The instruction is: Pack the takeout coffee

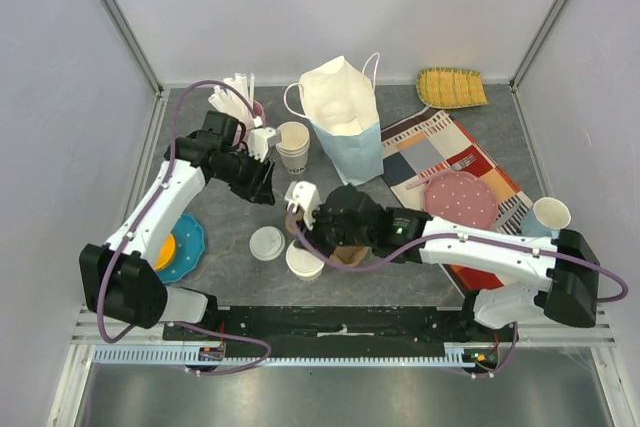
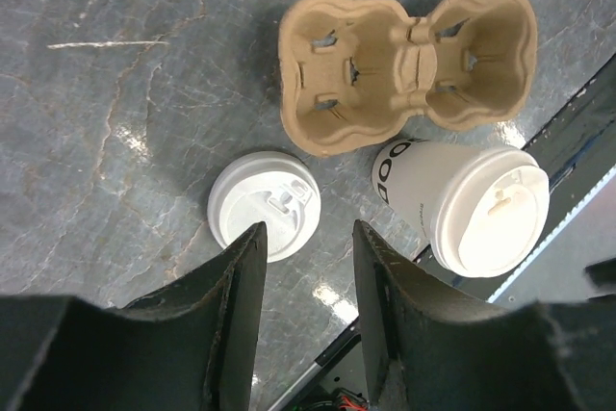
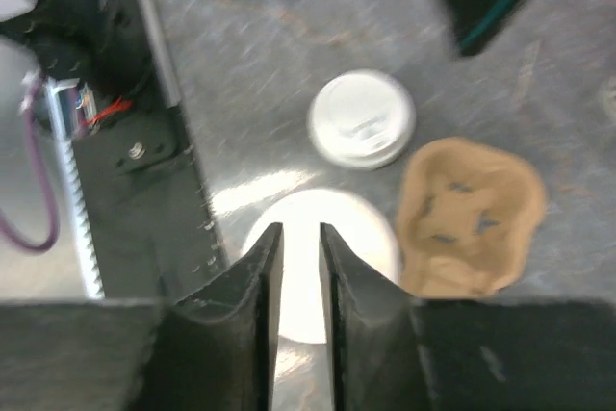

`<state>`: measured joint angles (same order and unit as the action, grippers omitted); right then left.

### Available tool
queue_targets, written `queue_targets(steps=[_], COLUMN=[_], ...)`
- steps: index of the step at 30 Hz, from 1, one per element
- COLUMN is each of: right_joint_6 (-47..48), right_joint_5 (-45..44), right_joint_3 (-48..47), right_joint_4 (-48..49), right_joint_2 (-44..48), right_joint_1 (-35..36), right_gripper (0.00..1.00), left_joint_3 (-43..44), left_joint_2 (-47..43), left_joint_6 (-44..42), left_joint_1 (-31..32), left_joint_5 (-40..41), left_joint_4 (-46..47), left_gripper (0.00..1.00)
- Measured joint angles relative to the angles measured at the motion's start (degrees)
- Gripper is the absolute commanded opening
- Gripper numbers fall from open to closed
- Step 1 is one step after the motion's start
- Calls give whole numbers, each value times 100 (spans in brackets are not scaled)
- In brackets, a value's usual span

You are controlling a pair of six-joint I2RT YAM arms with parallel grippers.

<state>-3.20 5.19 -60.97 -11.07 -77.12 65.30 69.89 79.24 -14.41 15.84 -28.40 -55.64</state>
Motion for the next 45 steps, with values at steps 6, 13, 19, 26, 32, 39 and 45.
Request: queue_targets(steps=[6,13,19,26,32,39,45], right_joint_6=[474,686,772,719,603,608,439], right_joint_5=[297,280,118,120,227,356,400], right_joint_3=[-197,-474,-636,-216,-109,-382,-844], right_joint_4=[-732,-1088,-1080,-774,-487,-776,-844], right_joint_2=[-697,-960,-940,-1012,-984,-984,-822], right_joint_1=[494,538,546,483,315,304,245], right_gripper=[0,0,0,0,0,23,61], left_joint_3=[-109,-247,-280,-280,-332,-337,-337], left_joint_2=[-210,-216,-227,-240,-243,-243,-243], left_joint_6=[46,66,66,68,68,68,68], left_joint_1=[-201,-258,-258,-260,-258,-258,-258], left_joint_5=[-2,-2,-2,-9,-17,-28,-90], left_joint_4=[101,179,184,203,205,208,208], left_gripper=[48,49,48,48,48,49,49])
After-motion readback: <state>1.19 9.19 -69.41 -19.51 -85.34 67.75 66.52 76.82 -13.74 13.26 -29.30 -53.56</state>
